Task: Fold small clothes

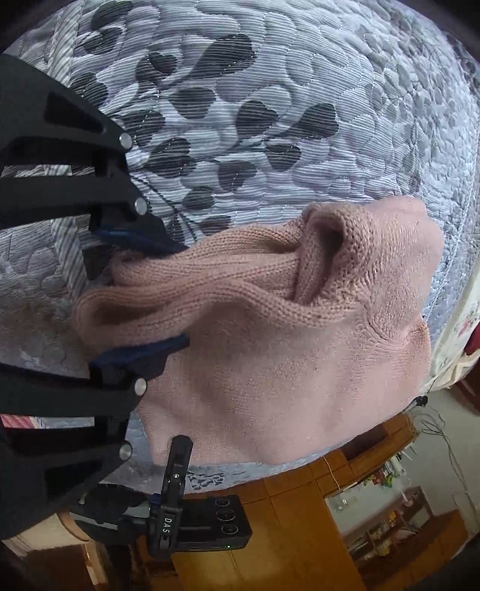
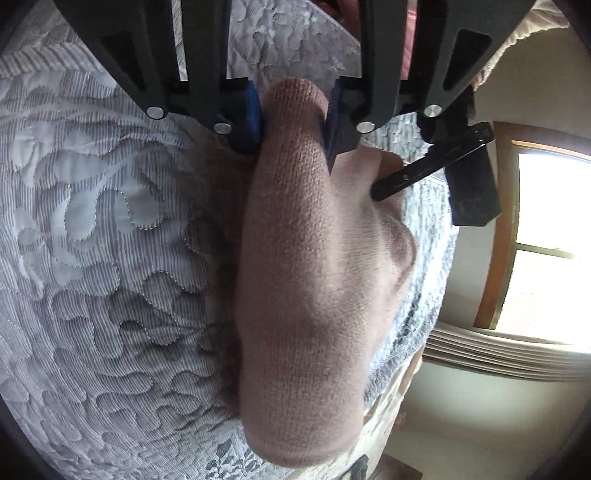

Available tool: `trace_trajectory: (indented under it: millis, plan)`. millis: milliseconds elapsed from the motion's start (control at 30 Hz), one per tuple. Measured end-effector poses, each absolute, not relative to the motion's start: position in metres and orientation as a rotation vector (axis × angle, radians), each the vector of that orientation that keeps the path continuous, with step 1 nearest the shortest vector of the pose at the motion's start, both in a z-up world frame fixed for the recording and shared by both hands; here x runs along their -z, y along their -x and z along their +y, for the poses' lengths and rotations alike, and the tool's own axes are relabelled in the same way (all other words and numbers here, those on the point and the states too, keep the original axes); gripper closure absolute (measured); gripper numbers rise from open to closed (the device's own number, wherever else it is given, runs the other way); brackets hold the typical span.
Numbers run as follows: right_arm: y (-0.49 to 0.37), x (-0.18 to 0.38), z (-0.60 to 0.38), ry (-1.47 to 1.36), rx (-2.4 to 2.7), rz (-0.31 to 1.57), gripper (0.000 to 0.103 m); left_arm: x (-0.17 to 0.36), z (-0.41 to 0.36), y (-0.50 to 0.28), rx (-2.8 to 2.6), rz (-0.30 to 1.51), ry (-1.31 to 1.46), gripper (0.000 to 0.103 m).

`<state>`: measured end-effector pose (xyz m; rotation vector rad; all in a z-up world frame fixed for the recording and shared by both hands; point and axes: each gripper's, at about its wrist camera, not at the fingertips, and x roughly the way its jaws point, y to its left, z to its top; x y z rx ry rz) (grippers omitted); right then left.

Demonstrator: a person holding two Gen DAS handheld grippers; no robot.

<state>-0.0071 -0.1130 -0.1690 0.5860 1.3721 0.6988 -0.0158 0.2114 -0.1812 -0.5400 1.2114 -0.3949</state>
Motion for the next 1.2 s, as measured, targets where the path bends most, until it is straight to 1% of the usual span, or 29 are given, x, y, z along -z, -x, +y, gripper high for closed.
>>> trace_trajectory:
  millis: [33, 100, 167, 267, 367, 400, 467, 533, 567, 600, 633, 667, 700, 733, 767, 833, 900, 967, 1000, 1033, 1133, 1200]
  plan:
    - [0.008, 0.16, -0.114, -0.591, -0.715, 1.357, 0.079, 0.179, 0.214, 0.017, 0.407, 1.214, 0.577, 0.073]
    - [0.009, 0.144, -0.116, -0.56, -0.718, 1.336, 0.079, 0.172, 0.22, 0.021, 0.435, 1.206, 0.64, 0.075]
    - [0.007, 0.138, -0.113, -0.542, -0.715, 1.35, 0.079, 0.167, 0.22, 0.025, 0.438, 1.202, 0.618, 0.075]
    - [0.004, 0.145, -0.099, -0.469, -0.682, 1.382, 0.079, 0.175, 0.218, 0.027, 0.415, 1.221, 0.582, 0.074]
    - [0.006, 0.158, -0.096, -0.453, -0.645, 1.395, 0.078, 0.188, 0.217, 0.029, 0.396, 1.228, 0.584, 0.069]
    - [0.006, 0.162, -0.096, -0.457, -0.633, 1.396, 0.077, 0.192, 0.217, 0.031, 0.395, 1.226, 0.587, 0.066]
    - [0.006, 0.17, -0.096, -0.471, -0.613, 1.396, 0.073, 0.196, 0.22, 0.036, 0.4, 1.217, 0.595, 0.065]
    - [0.008, 0.175, -0.097, -0.458, -0.592, 1.394, 0.062, 0.194, 0.221, 0.042, 0.398, 1.21, 0.588, 0.061]
    - [0.009, 0.174, -0.095, -0.446, -0.581, 1.393, 0.06, 0.192, 0.22, 0.044, 0.394, 1.211, 0.581, 0.06]
    - [0.012, 0.169, -0.089, -0.431, -0.57, 1.385, 0.055, 0.188, 0.22, 0.048, 0.384, 1.212, 0.566, 0.057]
    - [0.015, 0.163, -0.087, -0.402, -0.554, 1.37, 0.052, 0.183, 0.217, 0.052, 0.369, 1.21, 0.54, 0.052]
    - [0.017, 0.158, -0.087, -0.362, -0.538, 1.354, 0.052, 0.178, 0.215, 0.056, 0.353, 1.204, 0.508, 0.049]
    - [0.019, 0.154, -0.087, -0.32, -0.518, 1.338, 0.047, 0.171, 0.212, 0.062, 0.339, 1.196, 0.476, 0.048]
    - [0.024, 0.145, -0.084, -0.275, -0.491, 1.319, 0.038, 0.165, 0.211, 0.067, 0.328, 1.189, 0.449, 0.048]
    - [0.028, 0.136, -0.08, -0.236, -0.469, 1.296, 0.034, 0.158, 0.21, 0.072, 0.32, 1.182, 0.428, 0.047]
    - [0.038, 0.118, -0.076, -0.176, -0.436, 1.257, 0.021, 0.143, 0.208, 0.08, 0.286, 1.164, 0.388, 0.036]
    - [0.048, 0.102, -0.075, -0.125, -0.4, 1.224, 0.015, 0.126, 0.207, 0.09, 0.251, 1.139, 0.343, 0.034]
    - [0.057, 0.085, -0.07, -0.084, -0.363, 1.191, 0.014, 0.11, 0.205, 0.096, 0.219, 1.129, 0.303, 0.031]
    - [0.061, 0.078, -0.069, -0.071, -0.344, 1.181, 0.012, 0.102, 0.203, 0.1, 0.202, 1.124, 0.285, 0.022]
    - [0.065, 0.071, -0.067, -0.062, -0.322, 1.172, 0.011, 0.094, 0.203, 0.105, 0.184, 1.115, 0.267, 0.019]
    - [0.08, 0.049, -0.068, -0.039, -0.296, 1.121, 0.011, 0.072, 0.194, 0.119, 0.152, 1.071, 0.216, 0.018]
    - [0.091, 0.035, -0.067, -0.02, -0.27, 1.1, 0.008, 0.06, 0.191, 0.126, 0.125, 1.06, 0.193, 0.017]
